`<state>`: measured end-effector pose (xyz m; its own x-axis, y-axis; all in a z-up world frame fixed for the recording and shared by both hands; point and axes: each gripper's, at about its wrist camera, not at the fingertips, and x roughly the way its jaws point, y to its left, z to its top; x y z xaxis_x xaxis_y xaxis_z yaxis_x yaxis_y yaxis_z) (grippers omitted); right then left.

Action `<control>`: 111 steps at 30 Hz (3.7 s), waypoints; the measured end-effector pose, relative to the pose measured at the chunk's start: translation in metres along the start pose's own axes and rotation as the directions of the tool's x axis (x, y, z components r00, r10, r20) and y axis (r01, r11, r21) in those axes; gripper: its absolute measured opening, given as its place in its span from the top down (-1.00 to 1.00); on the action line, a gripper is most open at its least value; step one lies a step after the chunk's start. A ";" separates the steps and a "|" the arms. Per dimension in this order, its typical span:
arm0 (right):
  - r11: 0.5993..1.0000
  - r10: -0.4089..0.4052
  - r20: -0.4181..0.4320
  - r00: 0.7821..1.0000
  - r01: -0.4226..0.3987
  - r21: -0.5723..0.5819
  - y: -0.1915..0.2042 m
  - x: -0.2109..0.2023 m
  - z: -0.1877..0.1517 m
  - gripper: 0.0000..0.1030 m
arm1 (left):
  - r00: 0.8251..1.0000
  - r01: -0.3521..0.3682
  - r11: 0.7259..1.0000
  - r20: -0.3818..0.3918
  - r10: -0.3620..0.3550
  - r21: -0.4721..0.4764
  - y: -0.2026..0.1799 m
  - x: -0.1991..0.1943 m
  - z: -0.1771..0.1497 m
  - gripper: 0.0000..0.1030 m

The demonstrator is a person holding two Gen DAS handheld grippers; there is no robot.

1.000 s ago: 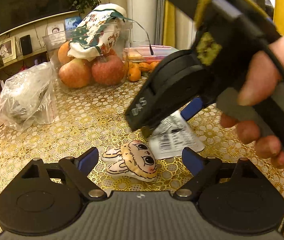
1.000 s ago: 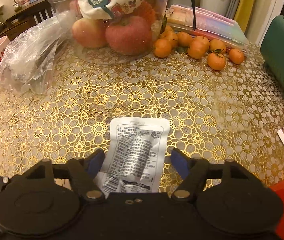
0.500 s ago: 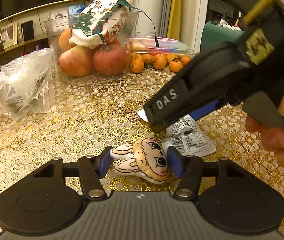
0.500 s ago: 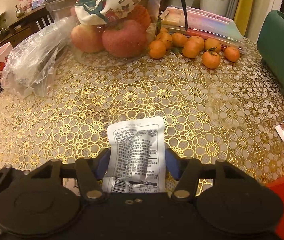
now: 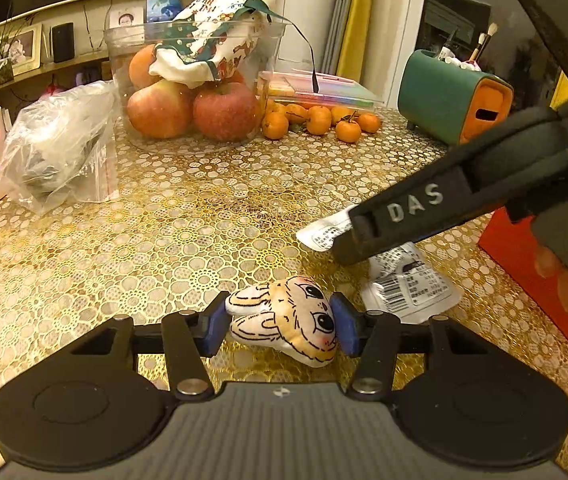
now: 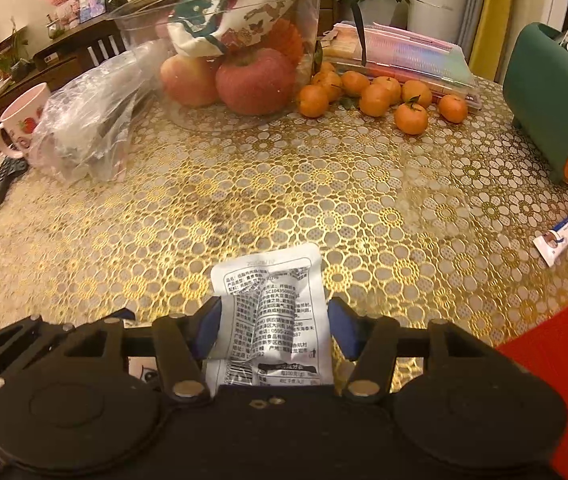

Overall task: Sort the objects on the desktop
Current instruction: 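Grasp the cartoon plush toy with the left tool while the right tool grasps the white sachet, then carry the plush toy and white sachet with both tools over the red box, then open both tools to drop the plush toy and sachet into the box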

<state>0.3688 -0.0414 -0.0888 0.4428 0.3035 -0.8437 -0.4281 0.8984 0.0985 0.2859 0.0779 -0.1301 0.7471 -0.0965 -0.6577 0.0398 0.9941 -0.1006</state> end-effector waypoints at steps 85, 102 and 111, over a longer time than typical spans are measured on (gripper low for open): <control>0.958 -0.185 0.201 0.962 0.131 0.255 -0.285 -0.189 -0.100 -0.10 | 0.975 0.224 0.931 -0.053 -0.218 0.289 -0.299 -0.026 0.082 -0.02; 0.960 -0.194 0.141 0.971 0.158 0.232 -0.295 -0.150 -0.087 -0.11 | 0.963 0.258 0.925 -0.147 -0.225 0.277 -0.303 0.014 0.072 -0.02; 0.955 -0.202 0.102 0.974 0.173 0.241 -0.299 -0.135 -0.094 -0.13 | 0.953 0.277 0.927 -0.196 -0.231 0.253 -0.298 0.026 0.065 -0.04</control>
<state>0.3633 -0.3809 -0.0540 0.5977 0.1467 -0.7882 -0.1426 0.9869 0.0755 0.3370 -0.2174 -0.0686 0.5723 -0.3316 -0.7500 0.4120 0.9070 -0.0866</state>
